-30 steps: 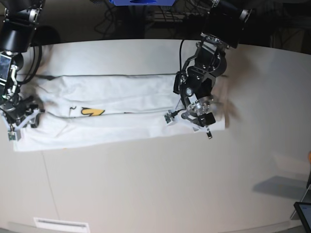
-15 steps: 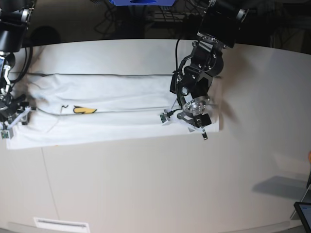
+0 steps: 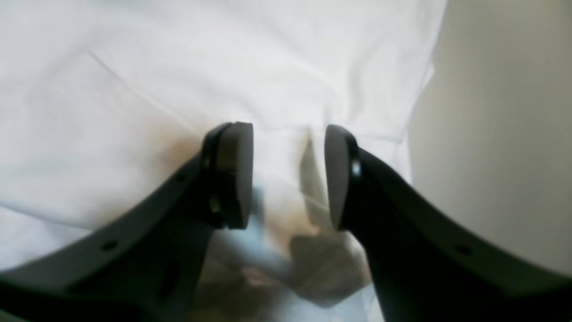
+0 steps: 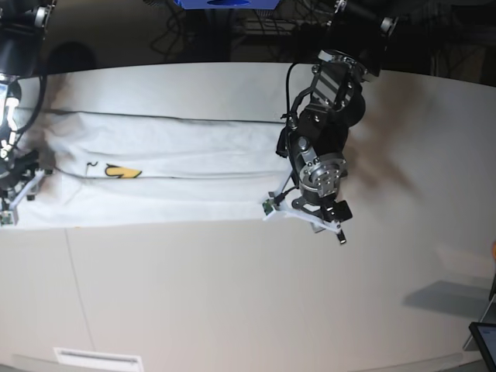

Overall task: Fold the T-shirt properly
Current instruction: 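Press the left gripper onto the shirt and smooth the fold, then open both grippers and lift them off the folded shirt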

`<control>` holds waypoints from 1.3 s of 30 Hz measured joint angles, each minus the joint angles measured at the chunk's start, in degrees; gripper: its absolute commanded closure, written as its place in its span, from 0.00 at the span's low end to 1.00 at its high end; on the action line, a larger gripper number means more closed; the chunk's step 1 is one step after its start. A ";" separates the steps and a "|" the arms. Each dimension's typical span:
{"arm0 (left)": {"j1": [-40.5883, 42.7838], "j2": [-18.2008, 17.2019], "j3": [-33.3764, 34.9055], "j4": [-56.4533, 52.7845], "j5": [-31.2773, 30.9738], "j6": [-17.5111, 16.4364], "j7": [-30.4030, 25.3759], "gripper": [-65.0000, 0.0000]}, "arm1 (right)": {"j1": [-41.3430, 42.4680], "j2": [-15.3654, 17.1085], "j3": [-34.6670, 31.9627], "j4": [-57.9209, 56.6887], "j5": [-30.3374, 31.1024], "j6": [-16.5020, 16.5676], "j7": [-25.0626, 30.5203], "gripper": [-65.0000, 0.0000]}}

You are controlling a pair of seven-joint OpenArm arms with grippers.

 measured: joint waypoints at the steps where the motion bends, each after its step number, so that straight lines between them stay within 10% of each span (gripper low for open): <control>1: 0.52 -0.04 0.00 1.29 0.15 0.00 0.00 0.58 | 0.15 -0.02 0.00 0.79 0.00 0.02 0.09 0.61; 9: 8.79 2.86 -10.21 9.46 0.20 0.00 -0.57 0.59 | -1.20 -0.20 -0.22 8.68 0.04 5.53 0.39 0.62; 12: 12.63 5.29 -17.92 9.86 0.11 0.02 -10.97 0.62 | -3.19 -0.94 -0.20 12.31 0.20 7.48 1.05 0.62; 17: 19.23 8.24 -33.81 9.31 -8.70 -0.24 -26.84 0.99 | -10.40 -6.99 -0.31 19.10 0.00 9.55 11.52 0.64; 21: 18.88 8.26 -44.19 9.05 -21.90 0.00 -32.76 1.00 | -12.81 -11.52 0.17 20.09 -0.17 8.63 19.08 0.88; 31: 19.78 1.66 -51.78 7.65 -25.29 -0.13 -33.20 1.00 | -8.92 -13.25 6.34 13.77 -0.20 -1.03 11.17 0.98; 39: 22.43 -1.75 -52.37 7.50 -24.92 -0.13 -32.68 1.00 | -8.92 -13.27 9.86 13.53 0.00 -0.42 3.87 0.98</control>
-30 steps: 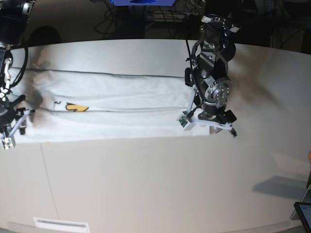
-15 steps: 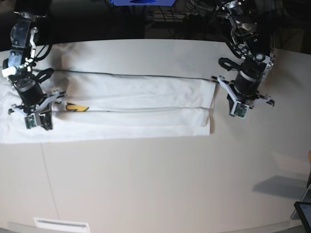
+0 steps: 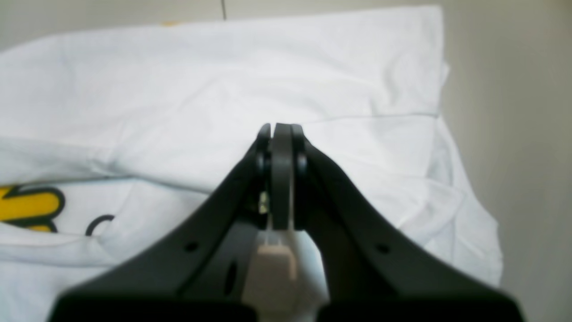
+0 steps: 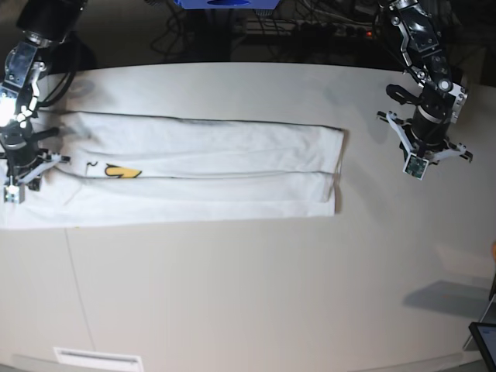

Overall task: Fold the T-shirt properly
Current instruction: 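Open both grippers and lift them off the folded shirt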

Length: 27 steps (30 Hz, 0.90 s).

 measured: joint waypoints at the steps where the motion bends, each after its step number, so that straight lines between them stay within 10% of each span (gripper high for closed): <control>1: 0.15 0.04 0.00 -0.02 -0.04 -0.04 0.00 0.99 | 0.00 -0.15 0.00 0.02 -0.04 -0.22 -0.92 0.97; 8: -0.07 -0.02 -0.02 -0.02 0.02 -0.02 5.33 0.86 | -2.05 -0.26 -0.11 1.77 -0.20 -0.02 -3.69 0.59; 27: -1.22 0.39 0.00 -3.87 -0.70 -0.02 4.87 0.62 | -2.32 0.22 -1.40 -6.80 1.38 4.02 2.16 0.59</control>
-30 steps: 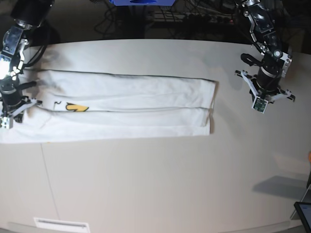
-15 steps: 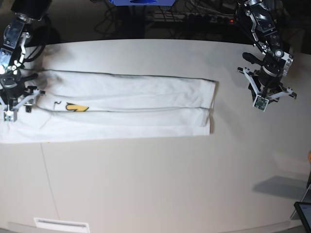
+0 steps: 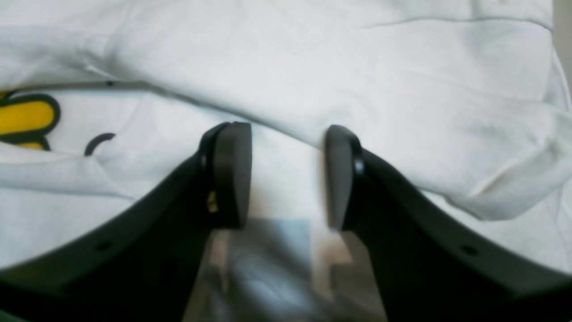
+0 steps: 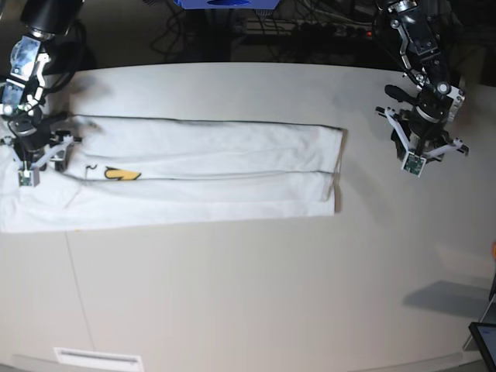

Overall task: Fold the T-shirt properly
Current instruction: 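Open both grippers and lift them off the folded shirt, then lower the left gripper beside the shirt's end and adjust it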

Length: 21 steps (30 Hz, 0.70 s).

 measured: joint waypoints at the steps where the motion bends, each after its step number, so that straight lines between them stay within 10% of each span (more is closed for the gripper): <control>1: -0.17 0.17 -0.02 -1.25 -0.33 0.00 0.26 0.56 | 0.13 0.13 0.00 -0.44 0.28 0.00 0.13 0.59; 15: 0.02 -1.31 -9.92 -6.36 -38.93 0.83 11.47 0.40 | 0.26 0.31 0.00 -1.22 0.83 0.02 0.85 0.59; 21: 0.11 -4.70 -9.88 -11.15 -56.81 0.85 11.50 0.17 | 0.26 0.31 0.00 -1.22 0.81 0.02 0.85 0.59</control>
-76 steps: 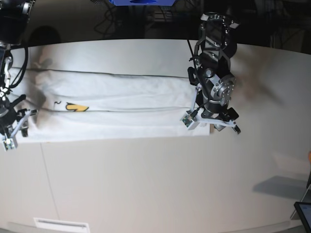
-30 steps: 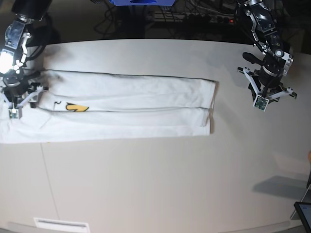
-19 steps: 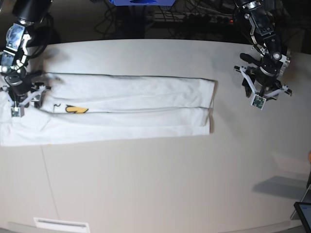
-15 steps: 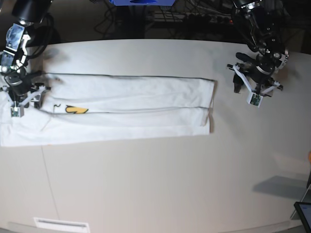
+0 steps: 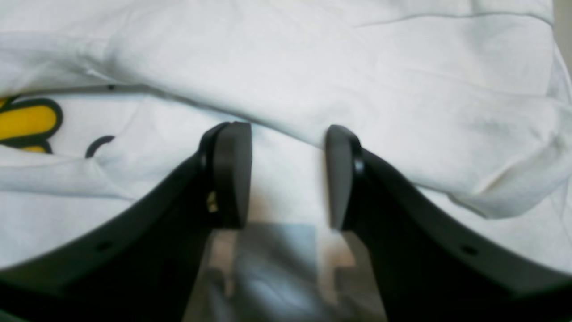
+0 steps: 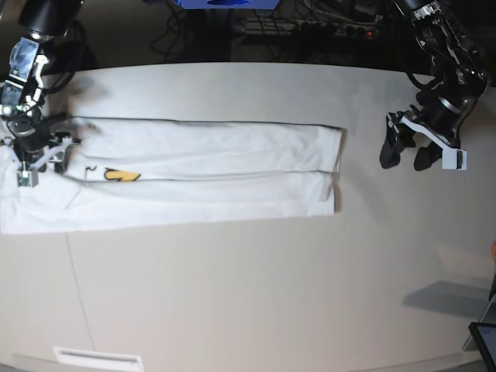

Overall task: Fold the T-shirt properly
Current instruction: 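Lower the left gripper beside the shirt's end and adjust it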

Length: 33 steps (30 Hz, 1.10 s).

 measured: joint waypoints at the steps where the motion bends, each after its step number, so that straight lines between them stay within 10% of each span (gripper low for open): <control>1: 0.02 -0.24 0.00 -0.70 -1.92 0.00 -0.04 0.16 | 0.00 -0.02 0.00 0.00 0.00 -0.04 0.02 0.59; 33: -8.52 2.73 10.32 -20.44 -5.01 -0.85 -2.16 0.16 | -0.02 0.00 -0.11 0.00 0.04 -0.04 -0.07 0.59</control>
